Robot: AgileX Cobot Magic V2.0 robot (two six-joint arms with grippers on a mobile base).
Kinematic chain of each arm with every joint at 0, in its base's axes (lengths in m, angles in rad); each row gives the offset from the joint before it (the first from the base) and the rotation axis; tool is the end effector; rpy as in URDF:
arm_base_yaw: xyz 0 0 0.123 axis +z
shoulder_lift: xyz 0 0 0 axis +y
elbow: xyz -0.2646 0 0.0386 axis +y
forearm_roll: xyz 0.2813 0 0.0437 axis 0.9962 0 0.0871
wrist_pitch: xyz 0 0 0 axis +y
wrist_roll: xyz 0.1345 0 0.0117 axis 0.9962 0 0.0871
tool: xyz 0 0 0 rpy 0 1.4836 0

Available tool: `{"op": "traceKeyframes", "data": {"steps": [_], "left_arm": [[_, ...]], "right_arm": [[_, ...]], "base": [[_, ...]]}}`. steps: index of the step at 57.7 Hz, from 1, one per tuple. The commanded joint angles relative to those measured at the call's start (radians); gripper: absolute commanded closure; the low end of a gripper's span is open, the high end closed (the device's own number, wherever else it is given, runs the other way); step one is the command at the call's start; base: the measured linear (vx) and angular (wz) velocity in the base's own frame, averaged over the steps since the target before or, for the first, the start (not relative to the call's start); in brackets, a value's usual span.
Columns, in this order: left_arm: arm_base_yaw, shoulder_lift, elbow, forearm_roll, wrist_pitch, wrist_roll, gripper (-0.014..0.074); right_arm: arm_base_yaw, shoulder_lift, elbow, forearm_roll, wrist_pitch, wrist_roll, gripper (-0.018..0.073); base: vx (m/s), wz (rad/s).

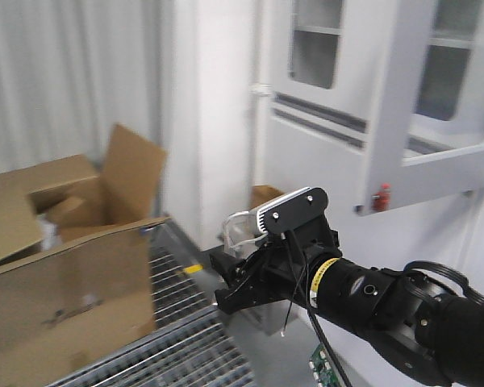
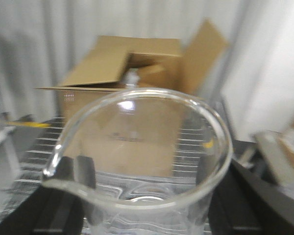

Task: Pick beaker and place in left cabinet
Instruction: 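Drive and turn toward the open white cabinet holding the beaker, then extend the right gripper over the blue tray on the shelf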

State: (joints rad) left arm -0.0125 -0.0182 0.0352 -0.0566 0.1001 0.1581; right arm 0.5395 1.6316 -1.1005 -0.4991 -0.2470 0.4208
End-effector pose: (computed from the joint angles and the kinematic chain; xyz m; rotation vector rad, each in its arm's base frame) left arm 0.1517 -0.0027 0.1916 0.0958 1.5980 0.0648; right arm 0.3779 0.2447 0.2499 -0.6218 1.7076 0.4430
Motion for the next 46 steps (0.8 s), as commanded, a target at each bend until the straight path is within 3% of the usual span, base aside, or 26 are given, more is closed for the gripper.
{"op": "traceKeyframes", "data": {"steps": [1,46], "left_arm": [[-0.002,-0.01,-0.018,-0.005,-0.082,-0.002,0.0603],[-0.002,-0.01,-0.018,-0.005,-0.082,-0.002,0.0603]], "right_arm": [[-0.003,-0.042,-0.031,0.008,-0.079,0.0,0.0414],[-0.003,-0.042,-0.031,0.008,-0.079,0.0,0.0414]], "base": [[0.32,-0.73],[0.27,-0.66]]}}
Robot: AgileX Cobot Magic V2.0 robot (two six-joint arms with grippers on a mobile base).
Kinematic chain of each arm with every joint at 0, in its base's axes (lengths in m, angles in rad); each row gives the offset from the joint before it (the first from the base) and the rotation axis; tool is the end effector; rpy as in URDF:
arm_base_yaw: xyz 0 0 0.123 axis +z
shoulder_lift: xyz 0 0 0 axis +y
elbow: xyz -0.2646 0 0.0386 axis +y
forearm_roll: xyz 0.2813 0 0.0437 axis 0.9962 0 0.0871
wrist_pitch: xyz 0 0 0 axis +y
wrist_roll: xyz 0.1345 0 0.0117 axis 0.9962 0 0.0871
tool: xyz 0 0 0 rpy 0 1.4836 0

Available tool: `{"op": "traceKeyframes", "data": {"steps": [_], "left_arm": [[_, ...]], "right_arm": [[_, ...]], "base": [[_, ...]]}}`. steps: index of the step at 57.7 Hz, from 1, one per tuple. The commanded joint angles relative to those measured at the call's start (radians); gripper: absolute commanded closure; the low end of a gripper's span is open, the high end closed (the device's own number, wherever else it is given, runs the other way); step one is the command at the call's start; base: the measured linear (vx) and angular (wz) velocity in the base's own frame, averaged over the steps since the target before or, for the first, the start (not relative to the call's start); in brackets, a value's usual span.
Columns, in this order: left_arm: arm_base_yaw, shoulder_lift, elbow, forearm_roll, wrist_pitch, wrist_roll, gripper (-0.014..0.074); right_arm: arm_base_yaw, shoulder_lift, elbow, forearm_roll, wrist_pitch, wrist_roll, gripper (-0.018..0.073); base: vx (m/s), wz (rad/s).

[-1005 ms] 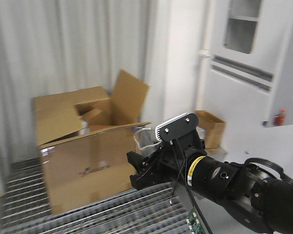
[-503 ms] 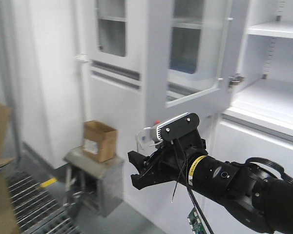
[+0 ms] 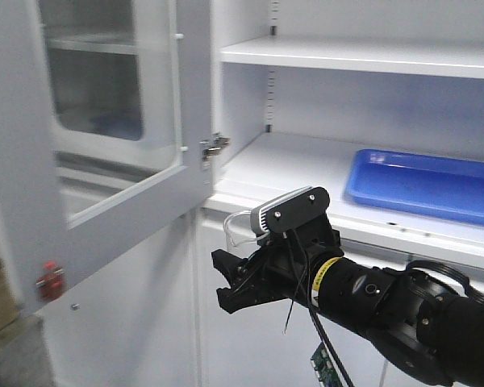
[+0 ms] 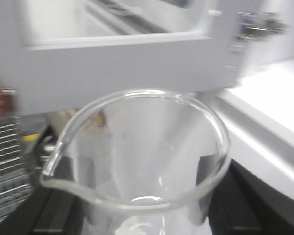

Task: Pick beaker and place in left cabinet
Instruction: 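Extend the right gripper over the blue tray on the shelf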

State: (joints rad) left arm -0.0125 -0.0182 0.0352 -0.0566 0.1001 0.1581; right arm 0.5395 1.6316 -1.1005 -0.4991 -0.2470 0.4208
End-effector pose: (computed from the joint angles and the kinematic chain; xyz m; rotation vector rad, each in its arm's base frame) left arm 0.1517 -0.0027 0.1916 0.0958 1.5980 0.0648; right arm 0.3779 0.2447 0.2499 -0.6218 1.7076 0.4430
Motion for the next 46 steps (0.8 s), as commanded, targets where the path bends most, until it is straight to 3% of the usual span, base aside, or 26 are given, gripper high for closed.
{"op": "traceKeyframes", "data": {"steps": [1,46], "left_arm": [[-0.002,-0.01,-0.018,-0.005,-0.082,-0.002,0.0603],[-0.002,-0.01,-0.018,-0.005,-0.082,-0.002,0.0603]], "right_arm": [[-0.003,-0.042,-0.031,0.008,-0.079,0.0,0.0414],[-0.003,-0.042,-0.031,0.008,-0.079,0.0,0.0414]], "base": [[0.23,-0.53],[0.21,-0.36]]}}
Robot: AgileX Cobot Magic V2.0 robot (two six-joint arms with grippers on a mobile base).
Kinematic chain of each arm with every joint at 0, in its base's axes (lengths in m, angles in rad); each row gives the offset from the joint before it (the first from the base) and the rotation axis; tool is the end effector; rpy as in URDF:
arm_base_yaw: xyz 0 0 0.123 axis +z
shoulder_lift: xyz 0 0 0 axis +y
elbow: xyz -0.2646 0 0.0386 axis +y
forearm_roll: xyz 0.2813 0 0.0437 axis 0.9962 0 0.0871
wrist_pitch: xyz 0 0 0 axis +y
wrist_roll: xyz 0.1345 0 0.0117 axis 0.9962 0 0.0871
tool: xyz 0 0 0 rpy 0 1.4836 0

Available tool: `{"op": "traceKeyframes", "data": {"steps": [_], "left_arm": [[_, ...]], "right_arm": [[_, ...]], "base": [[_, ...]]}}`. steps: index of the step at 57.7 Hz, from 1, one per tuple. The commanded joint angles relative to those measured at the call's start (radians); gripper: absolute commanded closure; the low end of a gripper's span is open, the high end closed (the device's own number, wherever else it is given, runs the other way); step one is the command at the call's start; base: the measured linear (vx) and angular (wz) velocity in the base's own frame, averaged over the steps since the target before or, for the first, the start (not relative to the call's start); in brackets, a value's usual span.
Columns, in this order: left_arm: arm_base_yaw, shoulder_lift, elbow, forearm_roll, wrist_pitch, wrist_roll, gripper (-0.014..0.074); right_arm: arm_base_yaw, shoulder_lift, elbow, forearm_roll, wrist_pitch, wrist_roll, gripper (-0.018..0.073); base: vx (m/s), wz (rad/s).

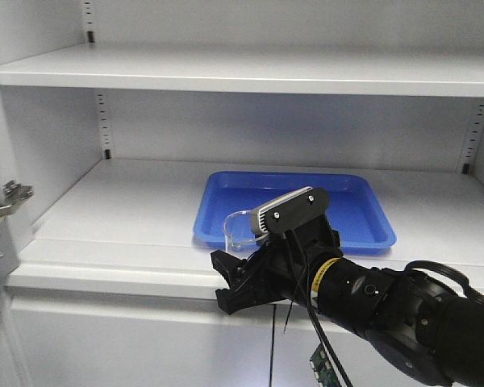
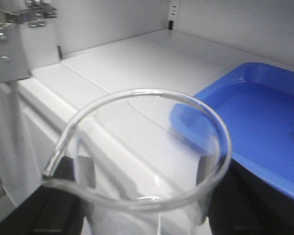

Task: Pick beaker and place in left cabinet
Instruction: 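Extend the right gripper over the blue tray on the shelf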

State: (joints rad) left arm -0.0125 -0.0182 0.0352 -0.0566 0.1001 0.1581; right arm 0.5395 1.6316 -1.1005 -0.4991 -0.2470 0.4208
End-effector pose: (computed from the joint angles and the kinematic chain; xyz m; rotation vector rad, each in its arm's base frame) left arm 0.1517 -0.0027 0.1916 0.0958 1.5980 0.0648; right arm 0.3779 0.2447 0.2499 -0.6218 1.7076 0.4430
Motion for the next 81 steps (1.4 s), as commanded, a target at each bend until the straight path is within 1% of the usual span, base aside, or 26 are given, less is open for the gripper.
{"op": "traceKeyframes", "data": {"steps": [1,29,59,65,69,75,81], "left_arm": [[-0.002,-0.01,-0.018,-0.005,-0.082,-0.002,0.0603],[-0.002,-0.01,-0.018,-0.005,-0.082,-0.002,0.0603],[-0.002,-0.01,-0.018,-0.005,-0.082,-0.002,0.0603],[-0.002,-0.01,-0.018,-0.005,-0.082,-0.002,0.0603],[-0.002,-0.01,-0.018,-0.005,-0.082,-0.002,0.0603],[-0.002,-0.01,-0.018,-0.005,-0.082,-0.002,0.0603],[-0.002,-0.01,-0.018,-0.005,-0.082,-0.002,0.0603]], "right_arm": [[-0.003,-0.042,-0.031,0.008,-0.079,0.0,0.0414],[-0.003,-0.042,-0.031,0.008,-0.079,0.0,0.0414],[-0.003,-0.041,-0.031,0.008,-0.088,-0.001,0.0414],[-0.012,-0.024,-0.034,0.017,-0.119,-0.044,0.0414],[-0.025,0.003,-0.059,0.035,-0.122,-0.071,0.0414],[-0.042,0.056,-0.124,0.077,-0.109,-0.073,0.0414],[-0.055,0.124,-0.223,0.08,-0.092,-0.08,0.0414]], "base": [[0.19,-0.22],[0.15,-0.17],[0.02,-0.04],[0.0,0.0],[0.0,0.0],[0.0,0.0],[0.0,0.0]]}}
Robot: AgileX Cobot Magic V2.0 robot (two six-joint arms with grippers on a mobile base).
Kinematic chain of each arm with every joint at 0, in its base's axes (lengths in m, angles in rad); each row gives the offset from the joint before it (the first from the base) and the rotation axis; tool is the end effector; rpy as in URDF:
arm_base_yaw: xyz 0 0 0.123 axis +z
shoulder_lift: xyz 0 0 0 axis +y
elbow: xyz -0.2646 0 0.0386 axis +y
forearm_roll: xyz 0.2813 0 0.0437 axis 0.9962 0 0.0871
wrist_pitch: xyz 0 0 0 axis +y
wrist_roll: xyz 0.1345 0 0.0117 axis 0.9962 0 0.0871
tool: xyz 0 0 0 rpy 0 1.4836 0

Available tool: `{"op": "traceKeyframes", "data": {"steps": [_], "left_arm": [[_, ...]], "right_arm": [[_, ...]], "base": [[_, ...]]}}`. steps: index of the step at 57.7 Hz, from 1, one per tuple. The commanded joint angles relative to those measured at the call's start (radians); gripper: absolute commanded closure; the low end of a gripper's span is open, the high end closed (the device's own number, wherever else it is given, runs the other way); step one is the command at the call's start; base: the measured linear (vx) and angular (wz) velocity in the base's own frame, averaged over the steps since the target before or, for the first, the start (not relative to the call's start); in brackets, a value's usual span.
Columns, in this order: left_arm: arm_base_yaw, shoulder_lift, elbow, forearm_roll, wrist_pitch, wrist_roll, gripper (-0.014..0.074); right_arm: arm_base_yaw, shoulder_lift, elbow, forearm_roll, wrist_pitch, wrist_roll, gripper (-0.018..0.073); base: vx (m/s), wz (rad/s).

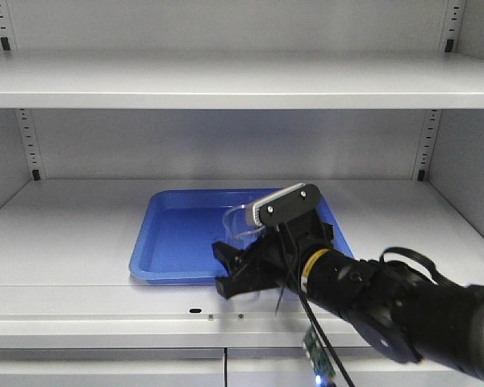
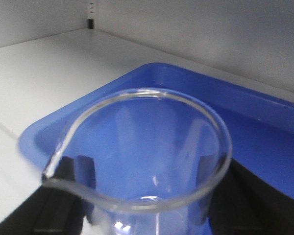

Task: Pick beaker and place in left cabinet
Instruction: 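Extend the right gripper over the blue tray on the shelf, then lower the beaker onto the blue tray and open the right gripper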

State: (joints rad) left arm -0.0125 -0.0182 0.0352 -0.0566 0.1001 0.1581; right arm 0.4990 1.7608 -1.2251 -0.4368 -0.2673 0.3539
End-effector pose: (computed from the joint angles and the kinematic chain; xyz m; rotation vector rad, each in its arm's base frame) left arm 0.1517 -0.0027 0.1916 0.0958 1.5980 0.0648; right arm 0.4173 0.2446 0.2421 -0.5804 1.6965 0.4087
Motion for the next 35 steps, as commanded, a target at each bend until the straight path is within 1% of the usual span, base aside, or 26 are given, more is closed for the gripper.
{"op": "traceKeyframes", "data": {"steps": [1,4,12,17,27,35], "left_arm": [[-0.002,-0.01,-0.018,-0.005,-0.082,-0.002,0.0603],[-0.002,-0.01,-0.018,-0.005,-0.082,-0.002,0.0603],[-0.002,-0.01,-0.018,-0.005,-0.082,-0.002,0.0603],[-0.002,-0.01,-0.018,-0.005,-0.082,-0.002,0.0603],[-0.002,-0.01,-0.018,-0.005,-0.082,-0.002,0.0603],[-0.002,-0.01,-0.018,-0.005,-0.082,-0.002,0.0603]], "right_arm": [[-0.014,0.005,-0.113,0.018,-0.066,-0.016,0.0414],[-0.025,0.049,-0.175,0.018,-0.044,-0.015,0.0414],[-0.025,0.155,-0.318,0.018,0.018,-0.015,0.0414],[-0.025,0.209,-0.379,0.018,0.046,-0.015,0.041],[-0.025,0.252,-0.418,0.018,0.108,-0.015,0.0387],[-0.025,0.255,-0.418,0.018,0.121,-0.015,0.0326]], "base": [[0.0,0.0],[0.0,0.0],[0.0,0.0],[0.0,0.0],[0.0,0.0],[0.0,0.0]]}}
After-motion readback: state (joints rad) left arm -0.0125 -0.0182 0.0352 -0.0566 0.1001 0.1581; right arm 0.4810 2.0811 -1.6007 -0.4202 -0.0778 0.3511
